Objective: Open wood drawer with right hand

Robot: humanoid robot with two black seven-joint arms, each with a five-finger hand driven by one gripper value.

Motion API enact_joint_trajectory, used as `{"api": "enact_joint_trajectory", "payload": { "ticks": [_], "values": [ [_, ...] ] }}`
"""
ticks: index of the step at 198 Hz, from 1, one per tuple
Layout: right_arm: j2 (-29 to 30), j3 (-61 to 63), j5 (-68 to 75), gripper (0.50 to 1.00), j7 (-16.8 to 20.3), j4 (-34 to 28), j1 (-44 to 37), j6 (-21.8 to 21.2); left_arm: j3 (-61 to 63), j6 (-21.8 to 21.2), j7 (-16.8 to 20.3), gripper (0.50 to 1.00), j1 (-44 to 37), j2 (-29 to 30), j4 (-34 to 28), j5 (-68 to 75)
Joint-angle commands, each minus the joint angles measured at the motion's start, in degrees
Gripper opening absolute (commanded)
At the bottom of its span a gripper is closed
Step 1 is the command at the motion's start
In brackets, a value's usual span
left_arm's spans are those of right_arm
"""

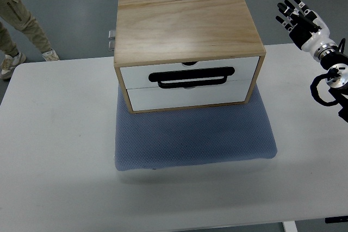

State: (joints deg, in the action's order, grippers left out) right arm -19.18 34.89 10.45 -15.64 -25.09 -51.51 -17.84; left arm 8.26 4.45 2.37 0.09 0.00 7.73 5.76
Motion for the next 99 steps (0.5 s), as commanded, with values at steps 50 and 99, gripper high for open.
{"api": "enact_joint_trajectory", "payload": {
  "ticks": [50,99],
  "values": [
    [-0.07,0.09,0.01,0.944,0.0,0.04,-0.08,-0.09,0.01,-0.15,0.36,1.0,-0.26,0.0,-0.61,-0.05],
    [-0.16,0.09,0.01,0.944,0.0,-0.04,-0.17,-0.09,0.01,-0.15,0.36,1.0,-0.09,0.0,-0.61,-0.05]
  ]
}}
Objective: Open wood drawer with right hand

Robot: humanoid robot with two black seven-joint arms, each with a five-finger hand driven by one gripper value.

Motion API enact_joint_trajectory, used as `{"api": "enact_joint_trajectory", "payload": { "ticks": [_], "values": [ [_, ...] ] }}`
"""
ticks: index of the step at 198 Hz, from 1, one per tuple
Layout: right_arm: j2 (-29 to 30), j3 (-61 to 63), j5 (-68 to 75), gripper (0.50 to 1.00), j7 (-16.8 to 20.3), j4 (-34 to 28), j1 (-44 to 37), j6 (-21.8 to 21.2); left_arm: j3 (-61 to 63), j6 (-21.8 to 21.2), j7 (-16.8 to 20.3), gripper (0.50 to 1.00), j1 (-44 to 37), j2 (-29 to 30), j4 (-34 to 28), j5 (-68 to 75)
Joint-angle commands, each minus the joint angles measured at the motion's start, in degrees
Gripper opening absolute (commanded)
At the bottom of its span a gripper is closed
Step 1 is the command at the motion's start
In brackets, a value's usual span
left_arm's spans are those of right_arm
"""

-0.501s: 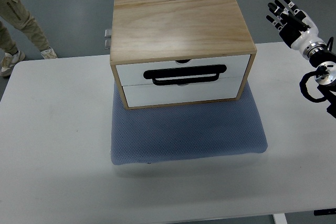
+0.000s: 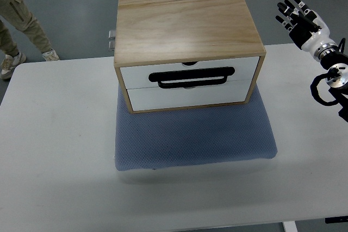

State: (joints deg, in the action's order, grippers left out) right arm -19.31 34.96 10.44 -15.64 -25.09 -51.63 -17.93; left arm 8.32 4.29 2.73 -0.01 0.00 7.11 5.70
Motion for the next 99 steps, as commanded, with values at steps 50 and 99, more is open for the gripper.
{"api": "enact_joint_trajectory", "payload": {
  "ticks": [50,99],
  "values": [
    [0.07,0.11,0.01,0.944,0.0,-0.04,-0.23,0.0,-0.06,0.01,-0.01,1.0,0.01,0.0,0.01,0.01],
    [-0.02,0.11,0.01,0.944,0.0,0.04,-0.32,0.0,-0.15,-0.08,-0.01,1.0,0.01,0.0,0.01,0.01]
  ]
}}
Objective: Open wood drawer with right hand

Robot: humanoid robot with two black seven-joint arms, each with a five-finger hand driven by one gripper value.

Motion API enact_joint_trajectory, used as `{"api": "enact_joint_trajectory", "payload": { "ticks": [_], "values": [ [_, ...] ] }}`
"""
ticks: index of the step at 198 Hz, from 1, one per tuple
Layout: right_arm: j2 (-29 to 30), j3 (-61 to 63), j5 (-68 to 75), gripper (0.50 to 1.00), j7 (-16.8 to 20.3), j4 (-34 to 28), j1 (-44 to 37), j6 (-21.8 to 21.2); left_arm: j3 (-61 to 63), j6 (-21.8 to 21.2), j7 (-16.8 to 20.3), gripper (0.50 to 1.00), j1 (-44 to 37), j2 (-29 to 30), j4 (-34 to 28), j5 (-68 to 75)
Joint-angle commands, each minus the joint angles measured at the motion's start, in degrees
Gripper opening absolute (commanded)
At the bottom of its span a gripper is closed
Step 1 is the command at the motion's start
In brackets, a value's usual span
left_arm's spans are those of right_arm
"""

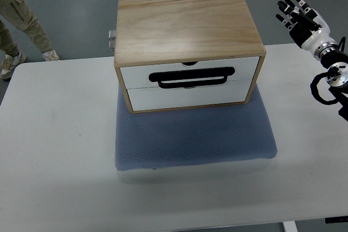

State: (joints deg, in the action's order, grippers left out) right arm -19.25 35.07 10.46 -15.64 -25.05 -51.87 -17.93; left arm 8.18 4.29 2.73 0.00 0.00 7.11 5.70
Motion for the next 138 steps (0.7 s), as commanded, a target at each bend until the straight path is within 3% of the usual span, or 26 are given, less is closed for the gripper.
{"api": "enact_joint_trajectory", "payload": {
  "ticks": [1,106,138],
  "values": [
    [-0.09,0.0,0.0,0.944,0.0,0.0,-0.07,0.0,0.0,0.01,0.0,1.0,0.0,0.0,0.01,0.1],
    [-1.32,0.79,0.09,0.944,0.17,-0.17,-0.25,-1.76,0.0,0.01,0.0,1.0,0.0,0.0,0.01,0.01],
    [-3.86,-0.18,0.09,0.944,0.35,-0.26,-2.27,-5.45,0.0,0.01,0.0,1.0,0.0,0.0,0.01,0.01]
  ]
}}
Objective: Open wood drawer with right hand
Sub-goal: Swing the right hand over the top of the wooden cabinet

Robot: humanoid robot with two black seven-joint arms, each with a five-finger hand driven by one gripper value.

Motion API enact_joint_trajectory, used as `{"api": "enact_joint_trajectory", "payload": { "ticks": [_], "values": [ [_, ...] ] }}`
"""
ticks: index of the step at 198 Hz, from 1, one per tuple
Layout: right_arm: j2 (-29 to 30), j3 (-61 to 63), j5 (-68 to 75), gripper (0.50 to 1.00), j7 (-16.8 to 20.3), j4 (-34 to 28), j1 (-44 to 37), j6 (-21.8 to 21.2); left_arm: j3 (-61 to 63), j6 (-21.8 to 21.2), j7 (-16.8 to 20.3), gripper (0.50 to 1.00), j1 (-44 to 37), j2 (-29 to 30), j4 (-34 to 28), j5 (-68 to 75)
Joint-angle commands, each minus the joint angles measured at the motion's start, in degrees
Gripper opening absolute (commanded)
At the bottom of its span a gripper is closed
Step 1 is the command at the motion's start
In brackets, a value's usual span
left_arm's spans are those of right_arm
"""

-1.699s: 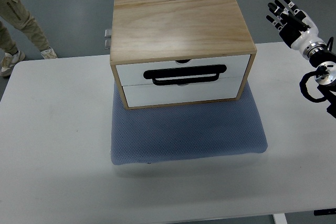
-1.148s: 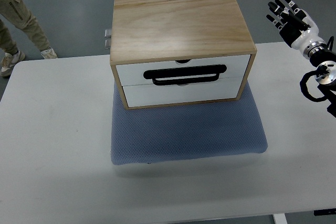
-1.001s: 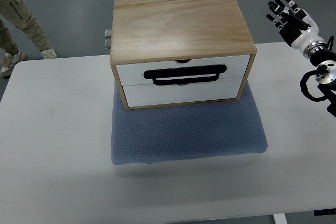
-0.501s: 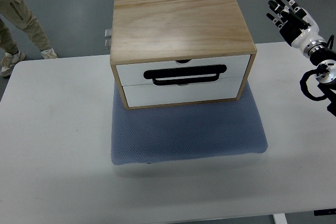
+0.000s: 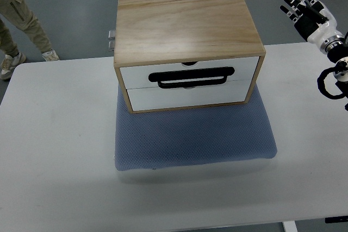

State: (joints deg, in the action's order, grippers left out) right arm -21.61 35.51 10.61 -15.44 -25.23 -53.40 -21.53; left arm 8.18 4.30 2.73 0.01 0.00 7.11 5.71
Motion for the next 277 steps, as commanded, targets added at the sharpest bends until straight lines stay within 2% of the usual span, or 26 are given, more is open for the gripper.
{"api": "enact_joint_trajectory", "payload": {
  "ticks": [1,32,90,115,125,126,157,174,175,183,224,277],
  "values": [
    [-1.68,-0.7,-0.07,0.944,0.23,-0.09,-0.91,-2.02,0.0,0.01,0.0,1.0,-0.01,0.0,0.0,0.0],
    [-5.9,-5.98,-1.3,0.944,0.41,-1.76,-5.13,-4.31,0.0,0.01,0.0,1.0,-0.01,0.0,0.0,0.0],
    [-12.75,-26.63,-3.76,0.944,0.41,-13.62,-17.87,-4.83,0.09,0.01,0.0,1.0,-0.01,0.0,0.0,0.0],
    [-13.37,-32.87,-9.03,0.944,0.41,-17.22,-23.85,-7.47,0.0,0.0,0.0,1.0,-0.01,0.0,0.0,0.0],
    [-13.37,-32.87,-9.03,0.944,0.41,-17.23,-23.85,-7.47,0.0,0.01,0.0,1.0,-0.01,0.0,0.0,0.0],
    [-13.46,-34.96,-11.38,0.944,0.49,-18.97,-26.03,-8.78,0.0,0.01,0.0,1.0,-0.01,0.0,0.0,0.0],
    [-16.09,-40.43,-16.85,0.944,0.58,-24.25,-32.46,-13.0,0.0,-0.08,0.0,1.0,-0.01,0.0,0.0,0.0],
    [-16.27,-41.75,-17.82,0.944,0.58,-25.4,-33.96,-13.47,0.0,-0.08,0.0,1.0,-0.01,0.0,0.0,0.0],
    [-16.27,-43.84,-19.56,0.944,0.76,-26.79,-36.31,-13.47,0.0,0.0,0.0,1.0,-0.01,0.0,0.0,0.0],
    [-16.36,-45.88,-20.98,0.944,1.81,-28.3,-38.88,-13.47,0.0,0.01,0.0,1.0,-0.01,0.0,0.0,0.0],
    [-16.97,-50.45,-24.76,0.944,6.12,-35.59,-46.0,-13.47,0.0,0.01,0.0,1.0,-0.01,0.0,0.0,0.09],
    [-15.83,-51.15,-30.21,0.944,14.11,-45.26,-49.69,-13.47,0.0,0.0,0.0,1.0,-0.01,0.0,0.0,0.0]
  ]
}}
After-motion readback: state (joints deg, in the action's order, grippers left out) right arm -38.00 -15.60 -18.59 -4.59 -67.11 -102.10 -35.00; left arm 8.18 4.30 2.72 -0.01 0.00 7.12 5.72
